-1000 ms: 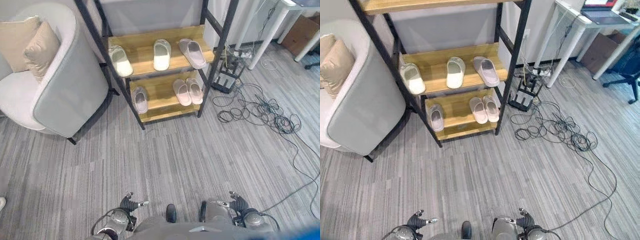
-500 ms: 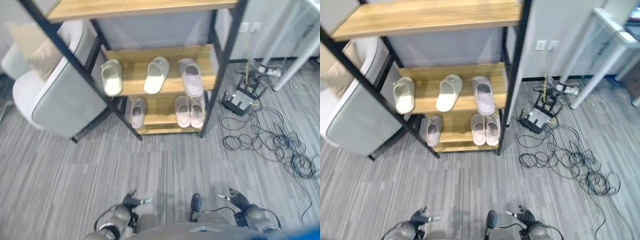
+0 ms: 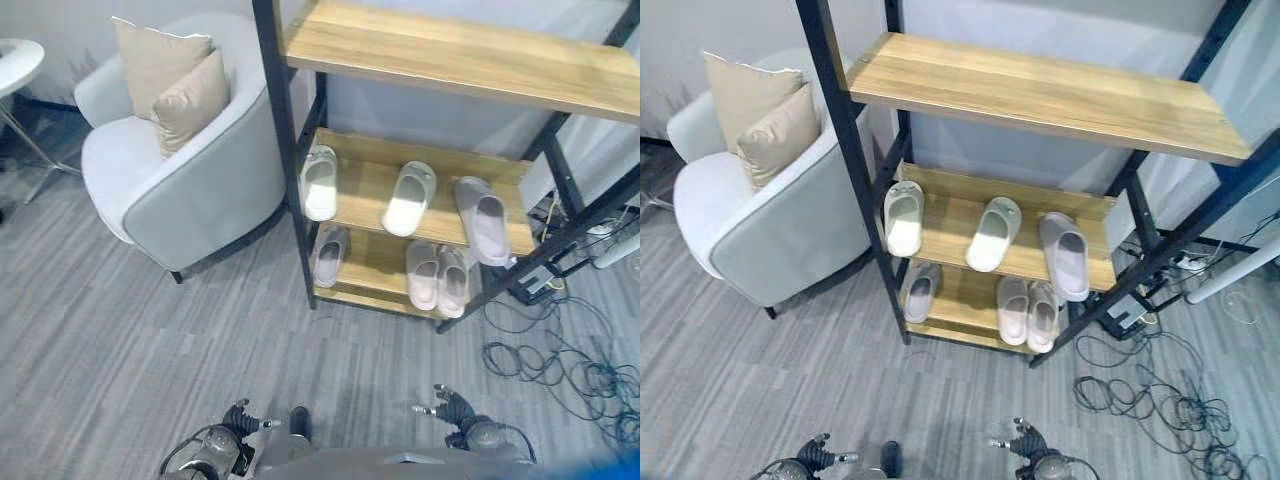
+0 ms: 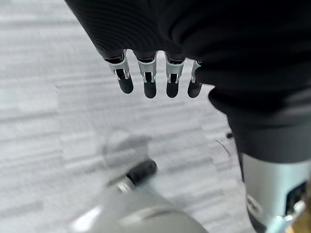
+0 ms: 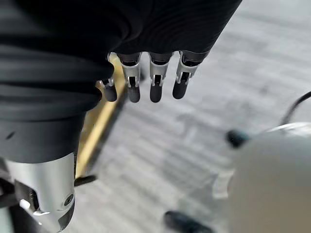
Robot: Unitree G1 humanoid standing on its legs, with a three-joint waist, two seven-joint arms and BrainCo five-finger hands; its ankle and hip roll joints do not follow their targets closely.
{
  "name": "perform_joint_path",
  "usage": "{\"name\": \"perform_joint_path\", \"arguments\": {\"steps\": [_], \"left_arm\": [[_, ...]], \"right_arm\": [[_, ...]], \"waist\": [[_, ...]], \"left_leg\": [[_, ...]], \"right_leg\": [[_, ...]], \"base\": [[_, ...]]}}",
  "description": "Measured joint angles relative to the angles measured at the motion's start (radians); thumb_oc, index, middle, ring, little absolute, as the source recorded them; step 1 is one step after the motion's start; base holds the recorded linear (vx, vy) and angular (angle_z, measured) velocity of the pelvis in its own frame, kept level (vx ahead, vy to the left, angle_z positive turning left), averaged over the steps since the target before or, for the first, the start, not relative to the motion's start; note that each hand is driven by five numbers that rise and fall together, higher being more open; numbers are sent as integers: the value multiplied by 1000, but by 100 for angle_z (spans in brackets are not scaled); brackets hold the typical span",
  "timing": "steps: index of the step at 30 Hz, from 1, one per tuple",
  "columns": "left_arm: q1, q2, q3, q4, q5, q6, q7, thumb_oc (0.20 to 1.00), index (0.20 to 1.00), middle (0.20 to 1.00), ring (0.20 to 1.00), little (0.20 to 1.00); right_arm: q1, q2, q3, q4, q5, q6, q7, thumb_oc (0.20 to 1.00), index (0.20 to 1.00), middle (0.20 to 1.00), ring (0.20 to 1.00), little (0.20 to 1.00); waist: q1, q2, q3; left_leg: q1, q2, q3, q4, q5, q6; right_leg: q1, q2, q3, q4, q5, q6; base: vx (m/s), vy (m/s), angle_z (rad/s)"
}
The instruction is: Arrange the slippers neatly on the shoe rack.
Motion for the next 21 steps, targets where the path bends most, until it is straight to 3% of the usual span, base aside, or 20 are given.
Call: {"name": "perform_joint_path", "arguments": {"steps": [3,5,6,8,9,10,12,16,21], "left_arm": [[0,17,-1,-18,0,-3,1,1000,1000,1000,1000,1000],[16,13,-1,-14,0,-5,1,1000,1000,1000,1000,1000],[7,12,-1,-13,-1,-3,2,1000,1000,1000,1000,1000],[9,13,-1,-12,0,-6,3,1000,1000,1000,1000,1000],[10,10,-2,-15,1,-13,3,1000,1000,1000,1000,1000],[44,2,-3,-18,5,-24,2,1000,1000,1000,1000,1000],[88,-42,0,-18,7,-24,8,1000,1000,1000,1000,1000],[106,-59,-33,-67,48,-25,7,1000,1000,1000,1000,1000],[72,-47,-80,-68,83,-23,1,1000,1000,1000,1000,1000]], "right_arm": [[-15,0,-1,-35,-1,0,-2,1000,1000,1000,1000,1000],[-17,-8,4,-69,-1,0,-2,1000,1000,1000,1000,1000],[-10,-7,5,-72,0,1,-1,1000,1000,1000,1000,1000],[12,-5,25,-75,3,3,12,1000,1000,1000,1000,1000],[25,-3,27,-75,3,4,17,1000,1000,1000,1000,1000],[38,-3,38,-74,3,4,22,1000,1000,1000,1000,1000],[23,-21,43,-80,3,4,23,1000,1000,1000,1000,1000],[21,-77,68,-180,3,-7,29,1000,1000,1000,1000,1000],[-11,-88,105,-184,1,-23,34,1000,1000,1000,1000,1000]], "waist": [[0,6,7],[-8,31,24],[-22,51,35],[-41,49,43],[-35,37,40],[-28,13,25],[-17,41,15],[-9,92,-12],[-11,94,-14]], "left_leg": [[0,-11,9,5,-13,12],[8,-9,24,-7,-21,32],[19,-7,24,-23,-16,39],[17,-7,20,-23,-8,37],[23,-18,16,-23,-10,35],[42,-35,5,-24,-21,17],[49,2,-8,-28,-22,-11],[36,56,-59,-24,-10,-53],[16,81,-96,-25,3,-79]], "right_leg": [[-25,-21,3,43,30,36],[-117,-46,15,184,41,45],[-153,-39,45,194,-16,59],[-159,26,138,14,-38,62],[-162,39,136,-44,-25,52],[-134,55,132,-126,53,7],[-82,98,112,-196,90,-15],[-75,156,63,-191,69,-45],[-71,180,19,-195,55,-69]], "base": [[33,185,-9],[61,28,-41],[49,-54,-16],[56,-74,24],[54,-82,46],[67,-169,27],[38,-153,21],[-16,-55,30],[-25,-31,21]]}}
